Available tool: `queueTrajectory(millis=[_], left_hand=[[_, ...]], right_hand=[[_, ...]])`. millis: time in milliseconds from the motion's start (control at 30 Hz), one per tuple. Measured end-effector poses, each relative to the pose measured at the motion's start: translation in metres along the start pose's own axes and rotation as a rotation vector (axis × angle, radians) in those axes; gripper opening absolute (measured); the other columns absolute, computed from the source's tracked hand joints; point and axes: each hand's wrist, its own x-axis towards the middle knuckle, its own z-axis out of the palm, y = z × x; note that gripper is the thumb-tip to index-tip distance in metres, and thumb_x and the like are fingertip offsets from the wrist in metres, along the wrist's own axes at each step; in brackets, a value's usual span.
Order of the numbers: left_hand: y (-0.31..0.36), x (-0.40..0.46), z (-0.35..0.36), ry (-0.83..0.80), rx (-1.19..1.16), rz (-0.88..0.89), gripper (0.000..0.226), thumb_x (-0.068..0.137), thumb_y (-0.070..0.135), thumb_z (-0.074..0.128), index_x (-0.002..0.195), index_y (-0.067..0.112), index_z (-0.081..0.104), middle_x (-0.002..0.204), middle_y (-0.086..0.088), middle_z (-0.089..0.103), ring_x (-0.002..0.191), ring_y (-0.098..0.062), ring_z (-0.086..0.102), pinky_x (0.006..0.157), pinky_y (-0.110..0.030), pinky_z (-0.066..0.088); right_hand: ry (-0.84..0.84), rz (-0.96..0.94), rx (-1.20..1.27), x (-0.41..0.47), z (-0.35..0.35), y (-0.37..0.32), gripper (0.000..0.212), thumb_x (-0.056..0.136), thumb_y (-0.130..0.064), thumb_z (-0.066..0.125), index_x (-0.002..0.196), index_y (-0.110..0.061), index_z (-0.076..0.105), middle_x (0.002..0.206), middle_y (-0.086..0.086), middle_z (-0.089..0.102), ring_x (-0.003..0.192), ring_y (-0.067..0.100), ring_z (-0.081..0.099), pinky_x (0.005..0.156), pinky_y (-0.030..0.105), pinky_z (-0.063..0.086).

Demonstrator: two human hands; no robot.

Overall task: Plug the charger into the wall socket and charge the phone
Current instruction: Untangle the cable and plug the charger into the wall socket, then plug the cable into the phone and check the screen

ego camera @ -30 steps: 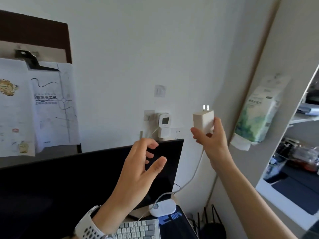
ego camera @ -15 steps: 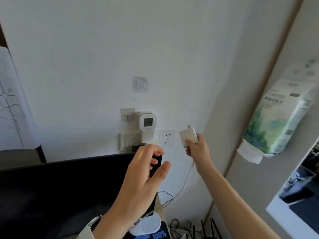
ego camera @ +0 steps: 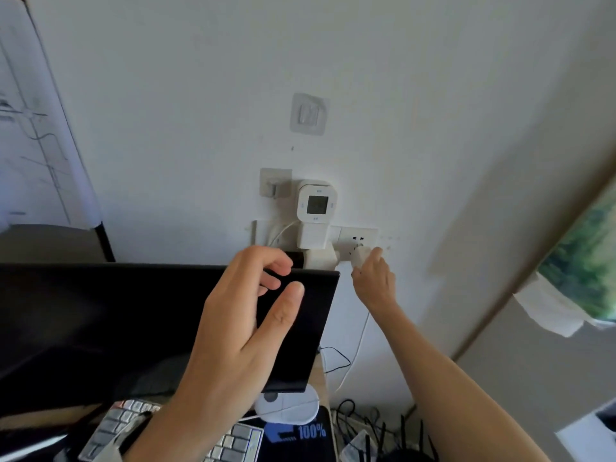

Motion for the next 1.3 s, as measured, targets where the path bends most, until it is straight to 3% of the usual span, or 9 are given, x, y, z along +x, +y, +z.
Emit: queueTrajectory(millis=[133,267,467,600,767,967,1100,1200,1300], left_hand=[[-0.002,-0.001,0.007,0.013,-0.022,0.001,0.021,0.089,0.047,0.047,0.101,0.032,0.055,0.093,0.013,0.058,0.094,-0.018,0.059,0.079,-0.013,0.041],[-0.002,0.001,0.016,-0.001,-0.054,0.012,0.019,0.089,0.045,0.047,0.101,0.032,0.055,0.090,0.013,0.057,0.090,-0.018,0.058,0.078,-0.015,0.041],[-0.008,0.002,0.022,0.003,-0.052,0.023,0.019,0.090,0.044,0.047,0.100,0.030,0.056,0.089,0.014,0.056,0.088,-0.018,0.057,0.075,-0.011,0.039],[-0.015,0.001,0.022,0.012,-0.076,0.014,0.019,0.089,0.042,0.048,0.100,0.029,0.056,0.092,0.012,0.057,0.091,-0.021,0.057,0.078,-0.018,0.041],[-0.019,-0.003,0.017,0.036,-0.015,0.004,0.021,0.088,0.040,0.047,0.101,0.027,0.058,0.090,0.015,0.057,0.081,-0.007,0.057,0.071,-0.008,0.038],[-0.008,-0.016,0.000,0.068,0.017,0.006,0.021,0.087,0.041,0.047,0.100,0.028,0.058,0.092,0.012,0.058,0.085,-0.016,0.057,0.070,-0.008,0.038],[-0.008,-0.027,-0.019,0.108,0.057,0.010,0.018,0.087,0.039,0.047,0.099,0.029,0.057,0.093,0.010,0.058,0.089,-0.017,0.058,0.073,-0.009,0.039],[-0.009,-0.032,-0.030,0.135,0.046,0.008,0.016,0.087,0.038,0.047,0.097,0.030,0.056,0.092,0.011,0.057,0.090,-0.018,0.057,0.075,-0.011,0.039],[-0.010,-0.034,-0.037,0.152,0.050,0.012,0.017,0.086,0.037,0.047,0.097,0.028,0.056,0.093,0.010,0.057,0.092,-0.019,0.058,0.076,-0.014,0.041]], right_hand=[[0.037,-0.044,-0.040,0.003,0.000,0.003,0.037,0.094,-0.013,0.050,0.124,0.004,0.038,0.106,0.018,0.059,0.092,0.037,0.063,0.065,0.035,0.041],[0.029,-0.074,-0.059,0.012,-0.009,-0.003,0.034,0.096,-0.016,0.048,0.123,0.004,0.040,0.110,0.020,0.060,0.098,0.038,0.061,0.073,0.039,0.045],[0.031,0.036,-0.050,0.023,-0.012,-0.012,0.023,0.096,-0.021,0.048,0.108,-0.002,0.045,0.101,0.017,0.066,0.090,0.038,0.065,0.062,0.033,0.037],[0.042,0.098,-0.065,0.027,-0.008,-0.024,0.019,0.093,-0.011,0.050,0.109,-0.002,0.045,0.101,0.015,0.065,0.088,0.037,0.066,0.059,0.033,0.038],[0.020,0.133,-0.066,0.035,-0.006,-0.032,0.030,0.090,-0.005,0.051,0.118,0.001,0.043,0.107,0.017,0.065,0.093,0.037,0.066,0.061,0.034,0.041],[-0.025,0.152,-0.066,0.031,-0.017,-0.036,0.043,0.092,-0.005,0.048,0.132,0.003,0.036,0.114,0.017,0.064,0.102,0.037,0.063,0.066,0.034,0.039],[-0.075,0.150,-0.050,0.024,-0.027,-0.034,0.037,0.094,-0.022,0.046,0.125,-0.003,0.041,0.113,0.017,0.064,0.101,0.038,0.062,0.067,0.036,0.039],[-0.088,0.160,-0.058,0.012,-0.040,-0.030,0.055,0.091,-0.047,0.048,0.125,-0.004,0.040,0.118,0.017,0.058,0.105,0.040,0.059,0.074,0.039,0.043],[0.051,0.123,0.004,-0.004,-0.063,-0.031,0.060,0.091,-0.051,0.048,0.128,-0.004,0.037,0.122,0.017,0.049,0.105,0.042,0.057,0.077,0.044,0.045]])
